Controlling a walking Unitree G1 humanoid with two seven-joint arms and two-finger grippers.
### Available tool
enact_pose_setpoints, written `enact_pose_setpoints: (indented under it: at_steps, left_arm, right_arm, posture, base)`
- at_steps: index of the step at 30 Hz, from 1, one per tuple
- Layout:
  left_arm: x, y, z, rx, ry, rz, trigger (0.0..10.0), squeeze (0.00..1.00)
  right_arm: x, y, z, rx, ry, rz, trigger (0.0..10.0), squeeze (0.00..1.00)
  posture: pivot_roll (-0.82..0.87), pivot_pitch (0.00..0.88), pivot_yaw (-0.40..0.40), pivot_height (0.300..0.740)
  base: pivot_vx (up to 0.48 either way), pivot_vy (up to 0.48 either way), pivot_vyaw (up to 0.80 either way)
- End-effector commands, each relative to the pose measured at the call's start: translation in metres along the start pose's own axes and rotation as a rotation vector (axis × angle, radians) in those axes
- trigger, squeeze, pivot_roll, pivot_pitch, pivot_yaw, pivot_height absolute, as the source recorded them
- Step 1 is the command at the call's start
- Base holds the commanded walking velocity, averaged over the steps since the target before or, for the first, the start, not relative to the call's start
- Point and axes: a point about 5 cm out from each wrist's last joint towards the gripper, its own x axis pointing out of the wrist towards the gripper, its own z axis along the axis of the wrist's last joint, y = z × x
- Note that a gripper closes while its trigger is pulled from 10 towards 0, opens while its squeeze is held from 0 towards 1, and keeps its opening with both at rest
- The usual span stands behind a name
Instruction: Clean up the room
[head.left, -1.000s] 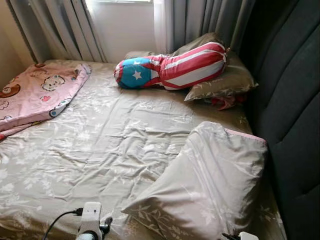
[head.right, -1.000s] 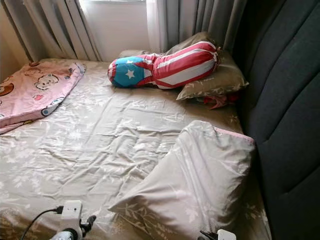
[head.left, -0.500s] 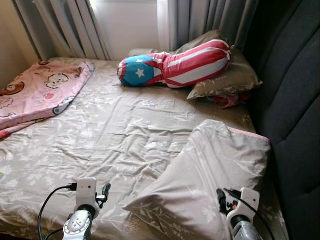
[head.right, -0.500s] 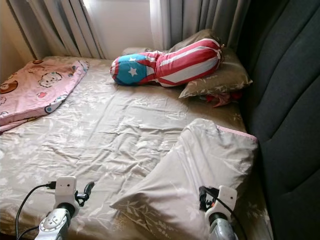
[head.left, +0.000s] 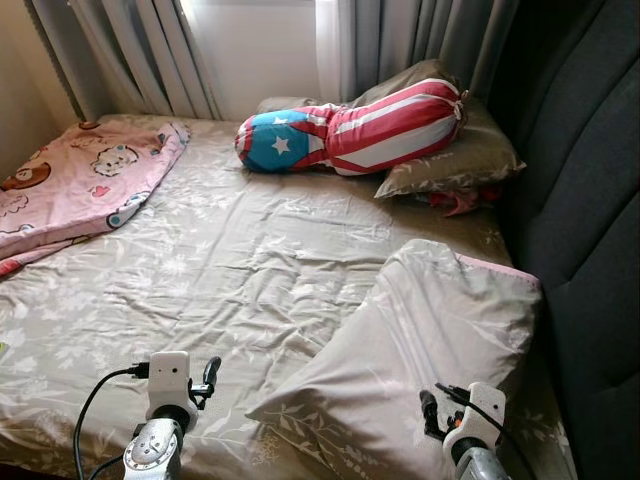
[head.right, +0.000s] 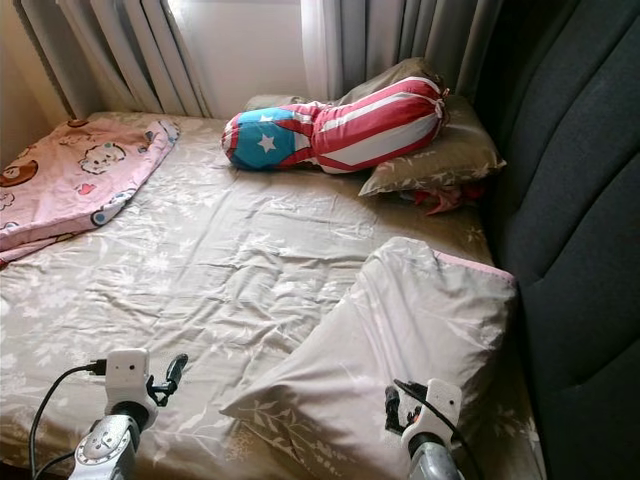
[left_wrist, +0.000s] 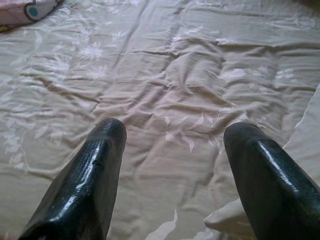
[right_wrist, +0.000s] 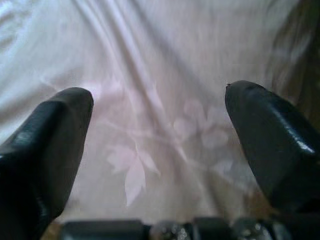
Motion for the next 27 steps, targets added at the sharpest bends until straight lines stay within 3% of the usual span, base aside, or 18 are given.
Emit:
enact_pose_setpoints:
  at_steps: [1,7,8,12,15,22,27]
  left_arm:
    - [0.0,0.008,0.004,-0.001,-0.011,0.013,10.0,0.0]
    - [-0.003,0.015,0.012,0.01,-0.05,0.006,10.0,0.0]
    - [-0.004,0.017,0.014,0.016,-0.057,0.0,10.0,0.0]
    - [-0.007,0.018,0.014,0.021,-0.058,-0.004,10.0,0.0]
    - [-0.015,0.02,0.014,0.04,-0.062,-0.023,10.0,0.0]
    - [-0.026,0.03,0.023,0.058,-0.077,-0.015,10.0,0.0]
    - [-0.033,0.035,0.03,0.078,-0.086,-0.021,10.0,0.0]
  right_arm:
    - [0.0,-0.001,-0.002,0.02,0.02,-0.023,10.0,1.0]
    - [-0.001,-0.011,-0.009,-0.028,0.097,-0.12,10.0,1.0]
    - [-0.001,-0.013,-0.01,0.007,0.107,-0.133,10.0,0.0]
    - [-0.002,-0.017,-0.012,0.022,0.123,-0.156,10.0,0.0]
    - [-0.006,-0.025,-0.02,0.148,0.168,-0.216,10.0,0.0]
    - [-0.014,-0.023,-0.04,0.082,0.262,-0.199,10.0,0.0]
    - [-0.019,-0.028,-0.05,0.123,0.303,-0.232,10.0,0.0]
  posture:
    - [0.07,0.0,0.014,0.74]
    - [0.11,0.0,0.032,0.74]
    - [0.12,0.031,0.047,0.74]
    - [0.12,0.039,0.058,0.74]
    - [0.12,0.064,0.067,0.74]
    - [0.16,0.116,0.083,0.74]
    - [0.16,0.128,0.096,0.74]
  base:
    - [0.0,0.0,0.0]
    - [0.0,0.0,0.0]
    - [0.0,0.0,0.0]
    - [0.0,0.0,0.0]
    - [0.0,0.0,0.0]
    - [0.0,0.0,0.0]
    - [0.0,0.0,0.0]
